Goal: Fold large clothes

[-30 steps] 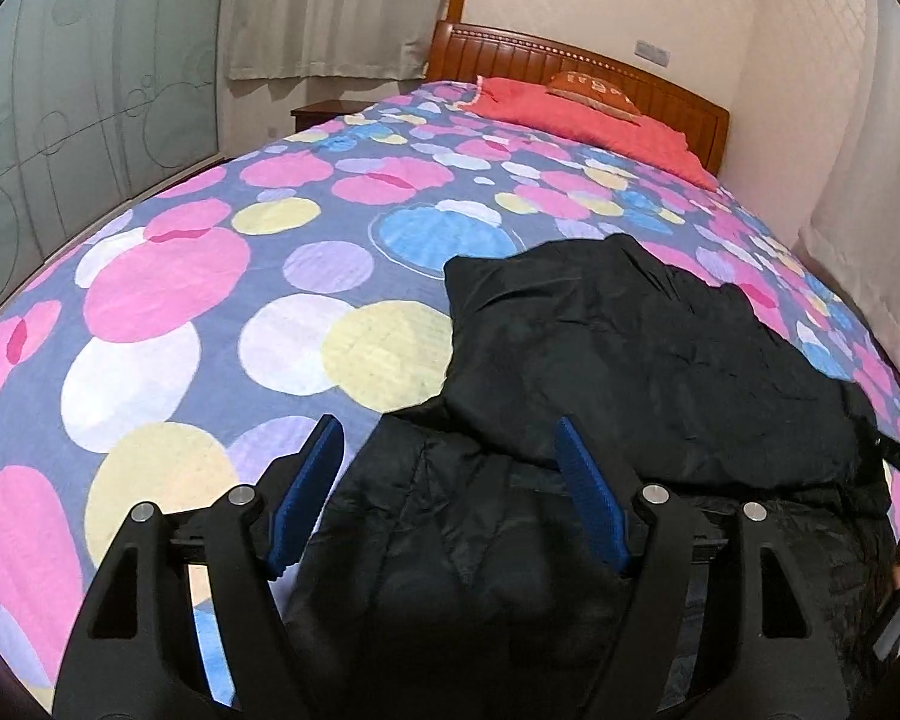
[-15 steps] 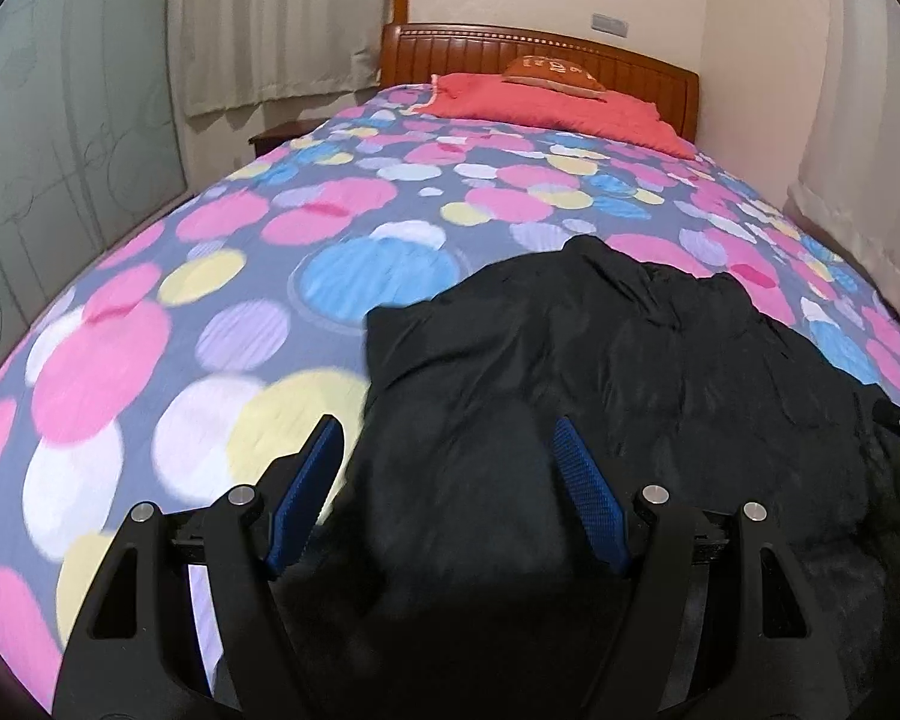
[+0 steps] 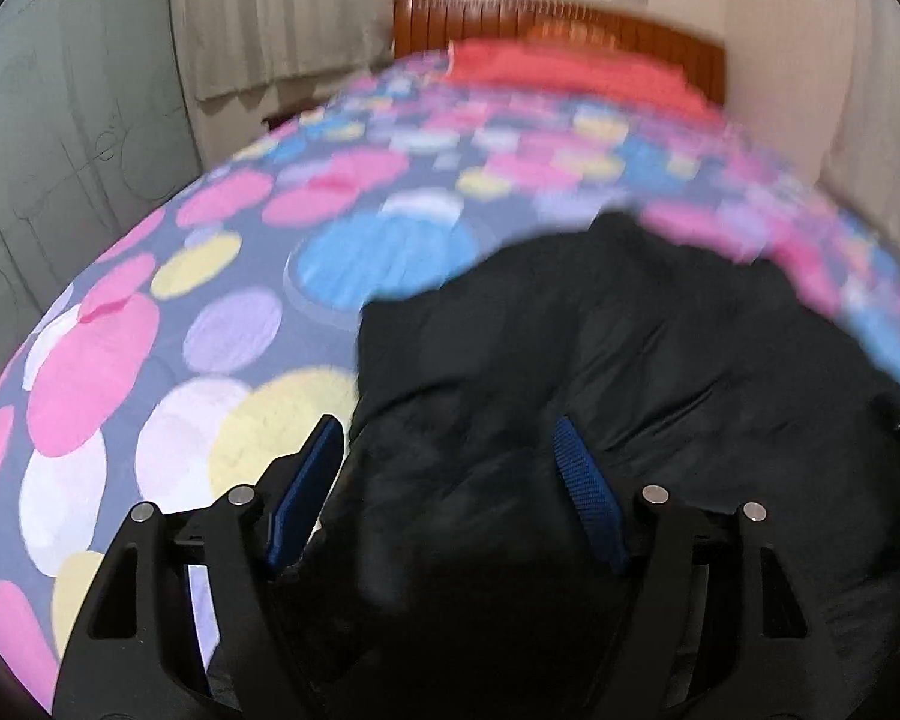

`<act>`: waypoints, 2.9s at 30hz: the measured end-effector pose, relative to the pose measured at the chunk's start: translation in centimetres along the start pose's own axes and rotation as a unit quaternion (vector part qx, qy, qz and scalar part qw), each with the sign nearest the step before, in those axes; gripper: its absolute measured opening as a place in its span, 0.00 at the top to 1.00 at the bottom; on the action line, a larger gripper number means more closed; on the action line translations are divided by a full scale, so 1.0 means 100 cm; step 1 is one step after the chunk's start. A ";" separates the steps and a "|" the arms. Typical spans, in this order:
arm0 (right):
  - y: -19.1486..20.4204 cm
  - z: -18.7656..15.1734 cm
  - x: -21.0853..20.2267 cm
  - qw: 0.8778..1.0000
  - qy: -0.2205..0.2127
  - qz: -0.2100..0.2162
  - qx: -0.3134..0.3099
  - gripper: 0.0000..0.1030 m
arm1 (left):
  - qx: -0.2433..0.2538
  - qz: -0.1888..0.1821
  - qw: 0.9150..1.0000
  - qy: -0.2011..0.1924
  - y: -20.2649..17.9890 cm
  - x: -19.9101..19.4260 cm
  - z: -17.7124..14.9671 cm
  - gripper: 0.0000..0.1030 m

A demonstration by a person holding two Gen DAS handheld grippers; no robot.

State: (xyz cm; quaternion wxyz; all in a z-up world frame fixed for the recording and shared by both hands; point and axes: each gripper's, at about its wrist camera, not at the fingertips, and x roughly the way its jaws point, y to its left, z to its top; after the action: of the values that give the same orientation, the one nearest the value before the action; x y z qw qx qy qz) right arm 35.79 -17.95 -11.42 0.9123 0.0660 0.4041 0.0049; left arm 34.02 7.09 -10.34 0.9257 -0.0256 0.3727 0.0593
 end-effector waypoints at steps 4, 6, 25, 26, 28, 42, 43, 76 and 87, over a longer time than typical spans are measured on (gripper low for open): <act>0.028 0.006 0.025 0.999 0.014 0.025 -0.020 0.62 | 0.014 -0.045 0.999 -0.015 -0.031 0.004 0.010 0.29; 0.037 0.001 0.048 0.998 0.044 0.011 -0.031 0.60 | 0.026 -0.054 0.998 0.020 -0.045 0.027 0.006 0.29; -0.009 -0.044 -0.022 1.000 0.011 -0.008 -0.010 0.50 | 0.013 -0.074 0.995 0.065 -0.026 0.017 -0.024 0.28; -0.015 -0.049 -0.036 1.000 0.005 -0.011 -0.010 0.49 | 0.008 -0.078 0.995 0.061 -0.019 0.009 -0.027 0.28; -0.030 -0.064 -0.062 1.000 -0.002 -0.015 -0.005 0.45 | -0.001 -0.081 0.995 0.051 -0.002 -0.011 -0.037 0.28; -0.153 -0.191 -0.179 0.992 0.041 -0.081 0.088 0.36 | -0.071 -0.074 0.991 0.081 0.111 -0.132 -0.156 0.21; -0.158 -0.199 -0.183 0.991 0.046 -0.081 0.095 0.36 | -0.080 -0.080 0.990 0.087 0.116 -0.137 -0.165 0.21; -0.171 -0.286 -0.215 0.982 0.054 -0.003 0.181 0.46 | -0.147 -0.134 0.975 0.100 0.129 -0.169 -0.234 0.34; -0.161 -0.287 -0.225 0.982 0.047 0.031 0.179 0.85 | -0.131 -0.149 0.978 0.069 0.124 -0.186 -0.236 0.85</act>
State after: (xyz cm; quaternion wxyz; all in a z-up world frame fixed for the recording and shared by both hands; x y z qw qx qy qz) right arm -1.28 -32.02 -15.92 0.8651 0.2399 0.4389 -0.0364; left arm 2.88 15.53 -14.49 0.8848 -0.2055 0.4168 -0.0330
